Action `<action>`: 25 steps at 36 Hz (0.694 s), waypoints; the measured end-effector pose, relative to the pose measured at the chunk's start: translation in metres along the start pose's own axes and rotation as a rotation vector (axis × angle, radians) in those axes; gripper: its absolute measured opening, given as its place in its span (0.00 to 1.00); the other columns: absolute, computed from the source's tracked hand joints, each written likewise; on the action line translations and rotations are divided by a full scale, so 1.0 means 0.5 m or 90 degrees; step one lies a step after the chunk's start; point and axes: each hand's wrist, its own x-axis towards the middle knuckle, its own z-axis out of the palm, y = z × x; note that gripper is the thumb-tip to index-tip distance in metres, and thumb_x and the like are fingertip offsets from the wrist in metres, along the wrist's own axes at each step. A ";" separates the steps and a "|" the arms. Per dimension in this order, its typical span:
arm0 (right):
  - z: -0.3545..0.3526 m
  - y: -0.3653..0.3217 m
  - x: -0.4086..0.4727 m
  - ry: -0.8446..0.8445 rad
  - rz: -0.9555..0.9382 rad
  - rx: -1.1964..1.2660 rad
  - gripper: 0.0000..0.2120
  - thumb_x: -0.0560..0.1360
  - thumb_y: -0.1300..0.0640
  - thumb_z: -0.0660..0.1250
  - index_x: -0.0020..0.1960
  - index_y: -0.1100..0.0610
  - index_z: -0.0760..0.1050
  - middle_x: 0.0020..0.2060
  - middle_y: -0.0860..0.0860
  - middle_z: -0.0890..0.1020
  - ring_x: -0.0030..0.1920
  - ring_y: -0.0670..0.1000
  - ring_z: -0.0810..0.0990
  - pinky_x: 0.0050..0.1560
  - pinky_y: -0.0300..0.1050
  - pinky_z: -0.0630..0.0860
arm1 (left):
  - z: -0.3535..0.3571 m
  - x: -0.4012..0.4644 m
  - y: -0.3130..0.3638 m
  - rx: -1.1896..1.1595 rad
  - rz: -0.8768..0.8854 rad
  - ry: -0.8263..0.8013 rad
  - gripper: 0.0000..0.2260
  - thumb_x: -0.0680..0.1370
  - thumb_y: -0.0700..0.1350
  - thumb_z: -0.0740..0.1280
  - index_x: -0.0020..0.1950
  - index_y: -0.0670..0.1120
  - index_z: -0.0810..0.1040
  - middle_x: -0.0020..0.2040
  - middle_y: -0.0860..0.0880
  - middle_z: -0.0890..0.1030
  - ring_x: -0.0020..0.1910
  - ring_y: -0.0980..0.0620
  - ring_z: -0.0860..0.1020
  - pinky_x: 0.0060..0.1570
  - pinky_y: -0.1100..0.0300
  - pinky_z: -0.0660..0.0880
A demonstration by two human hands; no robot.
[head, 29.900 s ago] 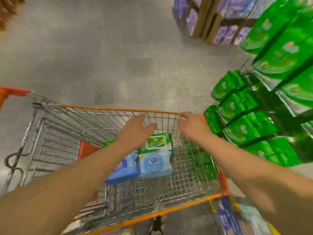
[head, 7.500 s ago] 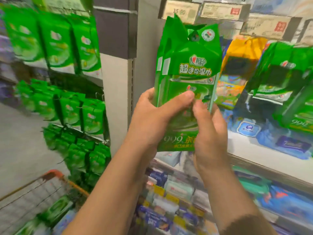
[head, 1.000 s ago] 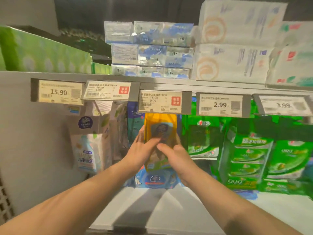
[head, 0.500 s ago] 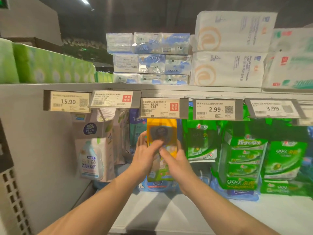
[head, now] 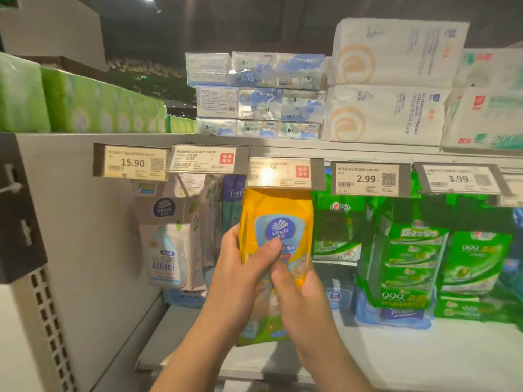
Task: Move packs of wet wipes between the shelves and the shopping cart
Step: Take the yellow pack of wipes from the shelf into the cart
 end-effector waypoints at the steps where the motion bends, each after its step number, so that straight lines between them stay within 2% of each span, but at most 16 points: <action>1: 0.000 -0.006 -0.012 -0.015 0.003 -0.004 0.28 0.68 0.38 0.69 0.66 0.47 0.75 0.59 0.43 0.84 0.62 0.45 0.81 0.65 0.50 0.76 | -0.002 -0.015 0.005 -0.004 -0.002 -0.006 0.33 0.63 0.59 0.77 0.66 0.49 0.74 0.57 0.49 0.86 0.57 0.47 0.85 0.58 0.45 0.79; 3: 0.000 -0.016 -0.036 -0.030 0.012 -0.006 0.28 0.69 0.37 0.69 0.66 0.46 0.75 0.60 0.43 0.84 0.62 0.45 0.81 0.66 0.53 0.75 | -0.002 -0.040 0.014 -0.006 -0.006 -0.023 0.33 0.64 0.59 0.76 0.66 0.51 0.74 0.58 0.49 0.86 0.58 0.47 0.85 0.57 0.48 0.80; 6: -0.001 -0.030 -0.064 -0.020 0.021 0.006 0.30 0.66 0.36 0.70 0.65 0.46 0.76 0.58 0.43 0.84 0.61 0.44 0.82 0.66 0.52 0.75 | 0.001 -0.061 0.025 -0.036 -0.013 -0.037 0.33 0.63 0.58 0.76 0.66 0.50 0.73 0.57 0.47 0.86 0.55 0.48 0.85 0.49 0.57 0.82; 8: -0.001 -0.044 -0.079 -0.009 0.009 -0.008 0.30 0.65 0.37 0.70 0.64 0.47 0.76 0.57 0.42 0.85 0.60 0.44 0.82 0.63 0.46 0.77 | 0.006 -0.073 0.034 -0.058 -0.020 -0.042 0.34 0.63 0.56 0.77 0.66 0.49 0.73 0.56 0.46 0.86 0.54 0.47 0.86 0.47 0.58 0.82; 11: -0.001 -0.068 -0.099 0.003 -0.003 -0.012 0.30 0.63 0.38 0.70 0.62 0.50 0.77 0.54 0.42 0.86 0.57 0.42 0.83 0.53 0.33 0.78 | 0.010 -0.089 0.042 -0.100 -0.029 -0.055 0.33 0.63 0.51 0.78 0.67 0.49 0.73 0.55 0.47 0.87 0.53 0.48 0.86 0.45 0.59 0.82; 13: 0.001 -0.086 -0.115 0.000 -0.005 -0.010 0.30 0.62 0.39 0.70 0.61 0.51 0.77 0.52 0.41 0.86 0.54 0.41 0.84 0.48 0.30 0.77 | 0.011 -0.099 0.042 -0.106 -0.026 -0.054 0.37 0.60 0.54 0.78 0.67 0.51 0.73 0.55 0.48 0.87 0.54 0.47 0.86 0.47 0.55 0.83; 16: 0.004 -0.099 -0.141 0.008 -0.007 -0.010 0.30 0.62 0.40 0.70 0.61 0.52 0.77 0.51 0.42 0.87 0.53 0.42 0.85 0.47 0.30 0.78 | 0.009 -0.118 0.039 -0.102 -0.006 -0.050 0.41 0.57 0.57 0.82 0.68 0.53 0.73 0.57 0.47 0.86 0.56 0.44 0.85 0.56 0.44 0.81; 21: 0.003 -0.104 -0.173 0.004 -0.027 -0.010 0.27 0.65 0.45 0.70 0.62 0.54 0.77 0.54 0.48 0.86 0.55 0.48 0.85 0.51 0.37 0.80 | 0.013 -0.155 0.032 -0.120 0.022 -0.054 0.41 0.55 0.50 0.79 0.67 0.50 0.72 0.51 0.49 0.88 0.47 0.49 0.87 0.41 0.59 0.82; 25: -0.010 -0.118 -0.197 -0.010 -0.038 -0.034 0.26 0.66 0.47 0.67 0.62 0.54 0.77 0.53 0.45 0.86 0.55 0.45 0.85 0.50 0.34 0.79 | 0.026 -0.187 0.037 -0.125 0.023 -0.042 0.40 0.54 0.51 0.79 0.66 0.53 0.72 0.51 0.50 0.88 0.47 0.49 0.87 0.41 0.59 0.82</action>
